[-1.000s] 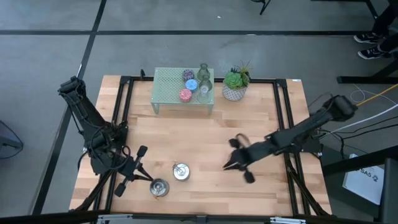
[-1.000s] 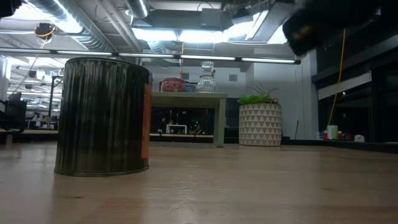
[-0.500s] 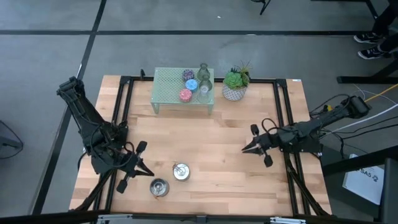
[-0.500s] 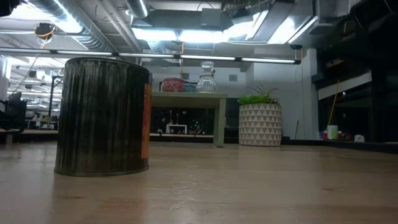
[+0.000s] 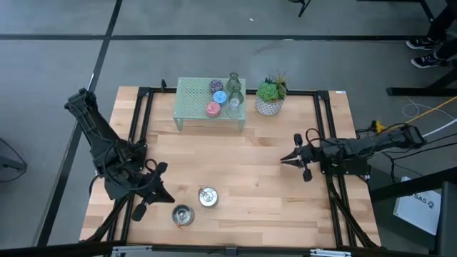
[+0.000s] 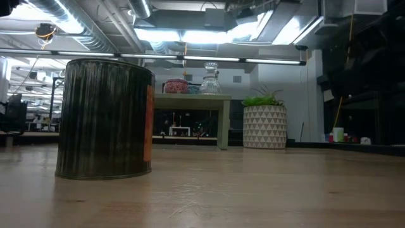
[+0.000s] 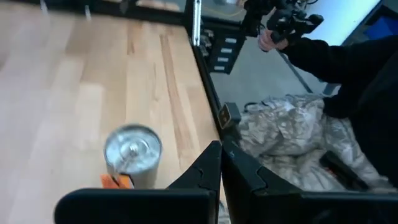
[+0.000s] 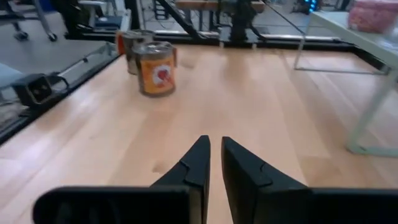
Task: Pick & Place candle stick holders
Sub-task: Put the silver candle can on the shelf
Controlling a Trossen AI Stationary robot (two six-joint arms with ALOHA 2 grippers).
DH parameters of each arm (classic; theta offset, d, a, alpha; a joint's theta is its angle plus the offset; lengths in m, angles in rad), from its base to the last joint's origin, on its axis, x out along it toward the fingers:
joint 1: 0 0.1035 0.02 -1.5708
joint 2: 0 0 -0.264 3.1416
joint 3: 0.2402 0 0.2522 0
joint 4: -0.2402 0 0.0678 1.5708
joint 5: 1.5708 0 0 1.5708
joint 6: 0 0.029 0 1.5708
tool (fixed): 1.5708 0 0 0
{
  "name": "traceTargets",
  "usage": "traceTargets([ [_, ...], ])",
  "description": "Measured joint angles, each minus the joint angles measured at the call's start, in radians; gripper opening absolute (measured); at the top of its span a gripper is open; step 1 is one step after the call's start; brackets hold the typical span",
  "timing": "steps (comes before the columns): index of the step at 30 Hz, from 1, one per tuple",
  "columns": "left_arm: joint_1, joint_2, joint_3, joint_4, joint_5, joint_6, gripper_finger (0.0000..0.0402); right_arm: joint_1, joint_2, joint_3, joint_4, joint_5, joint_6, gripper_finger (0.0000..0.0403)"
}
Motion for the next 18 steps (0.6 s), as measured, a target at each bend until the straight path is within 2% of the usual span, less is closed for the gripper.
traceTargets([
  [6, 0.000, 0.052, 0.000, -0.026, 0.044, -0.093, 0.0027, -0.028, -0.014, 0.000, -0.110, 0.077, -0.006, 0.0044],
  [10, 0.000, 0.124, 0.000, -0.026, 0.088, -0.128, 0.0052, -0.031, -0.003, 0.001, -0.108, 0.078, -0.007, 0.0044],
  [18, -0.001, 0.229, 0.000, -0.023, 0.190, -0.083, 0.0109, -0.031, -0.002, 0.001, -0.108, 0.077, -0.007, 0.0044],
])
